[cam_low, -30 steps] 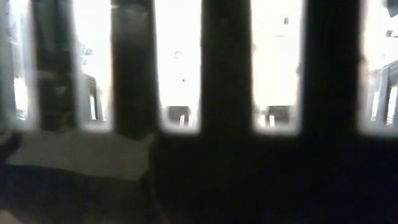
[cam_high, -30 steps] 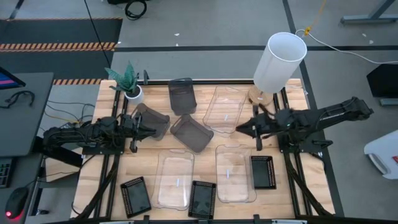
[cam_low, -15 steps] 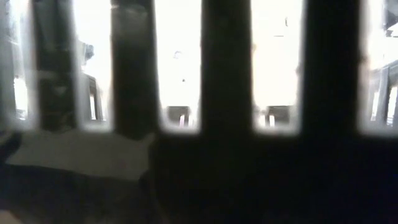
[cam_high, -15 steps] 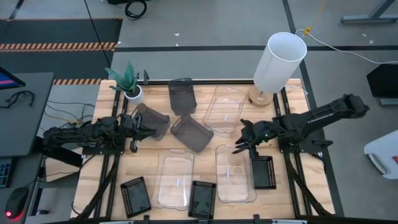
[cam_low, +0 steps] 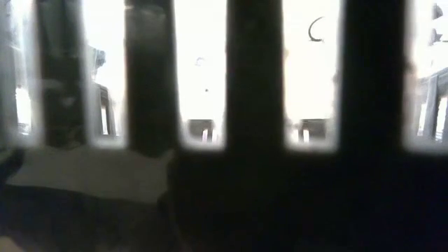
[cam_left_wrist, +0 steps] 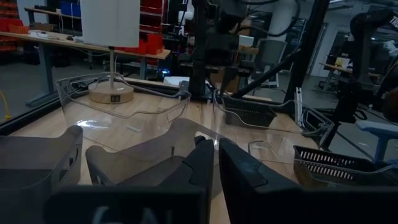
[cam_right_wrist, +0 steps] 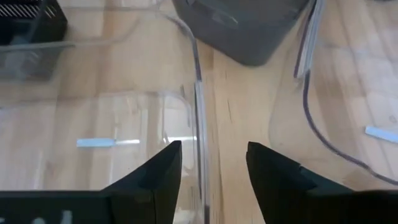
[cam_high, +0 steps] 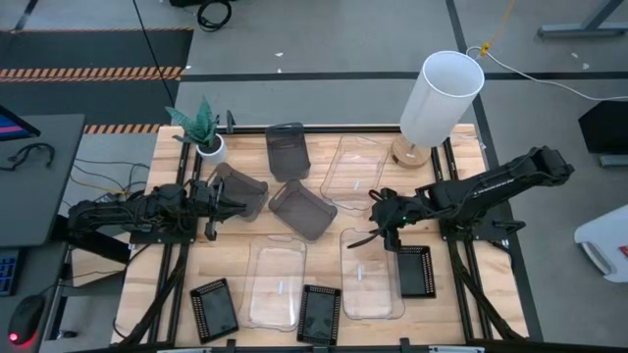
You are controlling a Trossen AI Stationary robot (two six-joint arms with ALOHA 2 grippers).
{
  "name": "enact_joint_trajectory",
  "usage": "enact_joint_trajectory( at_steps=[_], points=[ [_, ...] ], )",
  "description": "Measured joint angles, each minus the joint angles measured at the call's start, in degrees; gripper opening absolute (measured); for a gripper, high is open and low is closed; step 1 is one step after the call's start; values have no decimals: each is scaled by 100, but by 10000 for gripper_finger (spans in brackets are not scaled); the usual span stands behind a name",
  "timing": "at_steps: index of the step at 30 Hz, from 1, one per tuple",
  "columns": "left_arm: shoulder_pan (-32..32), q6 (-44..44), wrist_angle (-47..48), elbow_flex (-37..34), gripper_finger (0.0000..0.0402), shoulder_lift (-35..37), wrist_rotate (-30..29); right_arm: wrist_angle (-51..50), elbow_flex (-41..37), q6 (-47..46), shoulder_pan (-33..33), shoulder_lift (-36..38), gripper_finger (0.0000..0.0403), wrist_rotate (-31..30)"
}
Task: Stack baskets by color
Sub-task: Stack the bottom right transparent bin on the top transparent bin
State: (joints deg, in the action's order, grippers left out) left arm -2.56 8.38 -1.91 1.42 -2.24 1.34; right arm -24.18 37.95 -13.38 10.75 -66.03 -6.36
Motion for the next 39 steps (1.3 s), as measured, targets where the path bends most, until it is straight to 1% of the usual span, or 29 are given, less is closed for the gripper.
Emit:
enact_joint_trajectory(
  at_steps=[8,14,19,22,24,27,34,36,39],
  points=[
    [-1,0,2,1,37,0,2,10,2,108,-128,-452,170,28],
    [1,0,1,1,36,0,0,42,7,93,-182,-805,168,376],
    [1,0,2,0,30,0,2,66,7,93,-223,-998,167,385],
    [-1,1,0,0,32,0,2,101,7,91,-230,-1020,159,314],
    [0,1,2,1,35,0,0,101,7,46,-232,-1022,147,301],
    [0,2,5,1,39,0,1,131,7,-46,-232,-1073,118,331],
    [-1,0,4,1,36,0,0,166,9,-77,-233,-1043,15,369],
    [1,0,2,1,34,0,0,127,54,-88,-252,-1048,10,279],
    [0,0,4,1,33,1,0,-20,171,-48,-311,-1048,17,275]
  ],
)
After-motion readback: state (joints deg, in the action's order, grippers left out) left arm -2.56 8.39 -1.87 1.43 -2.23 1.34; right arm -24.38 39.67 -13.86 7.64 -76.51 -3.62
